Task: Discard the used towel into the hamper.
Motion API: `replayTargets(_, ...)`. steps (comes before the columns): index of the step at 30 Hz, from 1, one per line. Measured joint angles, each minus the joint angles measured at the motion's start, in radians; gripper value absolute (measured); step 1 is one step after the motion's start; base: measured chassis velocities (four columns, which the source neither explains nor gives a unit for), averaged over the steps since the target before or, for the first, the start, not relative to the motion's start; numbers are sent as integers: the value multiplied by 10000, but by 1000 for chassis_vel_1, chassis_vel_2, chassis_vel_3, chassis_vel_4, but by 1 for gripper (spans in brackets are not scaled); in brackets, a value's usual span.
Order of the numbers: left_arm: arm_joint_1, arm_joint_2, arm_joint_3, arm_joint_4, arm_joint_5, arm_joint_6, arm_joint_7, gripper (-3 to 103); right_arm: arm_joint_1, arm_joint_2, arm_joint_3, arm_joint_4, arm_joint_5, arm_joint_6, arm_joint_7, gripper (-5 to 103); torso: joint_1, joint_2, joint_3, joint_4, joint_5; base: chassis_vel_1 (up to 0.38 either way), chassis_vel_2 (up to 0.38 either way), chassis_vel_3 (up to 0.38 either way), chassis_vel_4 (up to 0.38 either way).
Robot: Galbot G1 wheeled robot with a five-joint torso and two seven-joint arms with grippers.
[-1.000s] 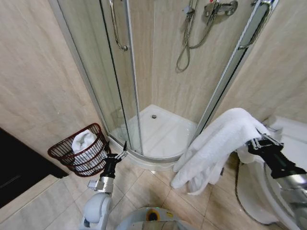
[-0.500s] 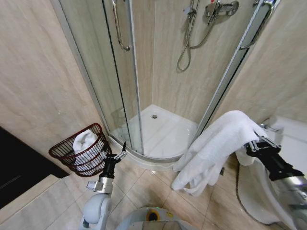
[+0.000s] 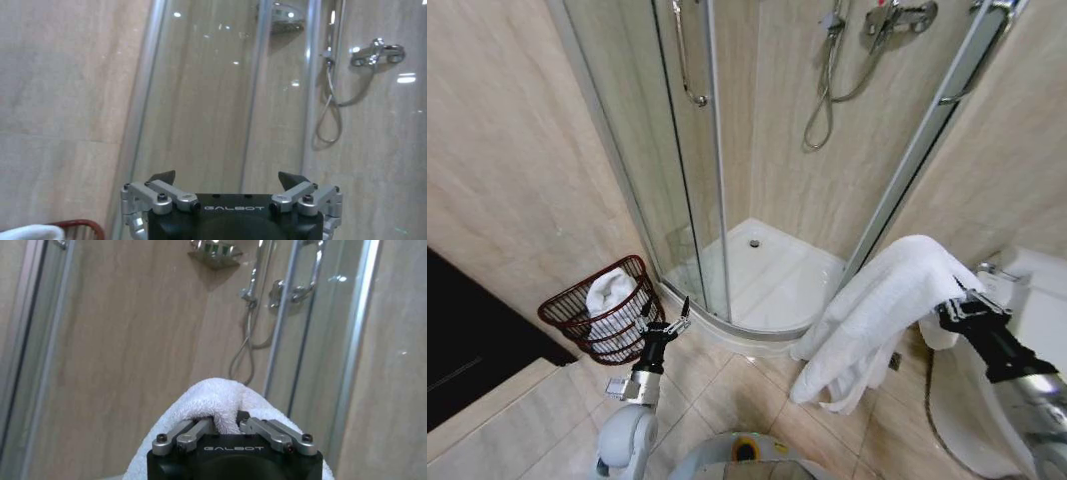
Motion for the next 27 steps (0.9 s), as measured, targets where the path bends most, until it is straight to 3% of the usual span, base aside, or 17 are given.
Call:
replayTargets(21,-277,180,-3,193,-48,174,63,100,-31,123,-701,-10,-598,17,-647,11,0,-78,-83,0,0,75,78,70,73)
replayTargets(27,-287,178,2,222,-21,209,95,100,-108,-302,-496,-11,-442,44,-975,11,0,-78,-82,-1,3,75,80,69,73)
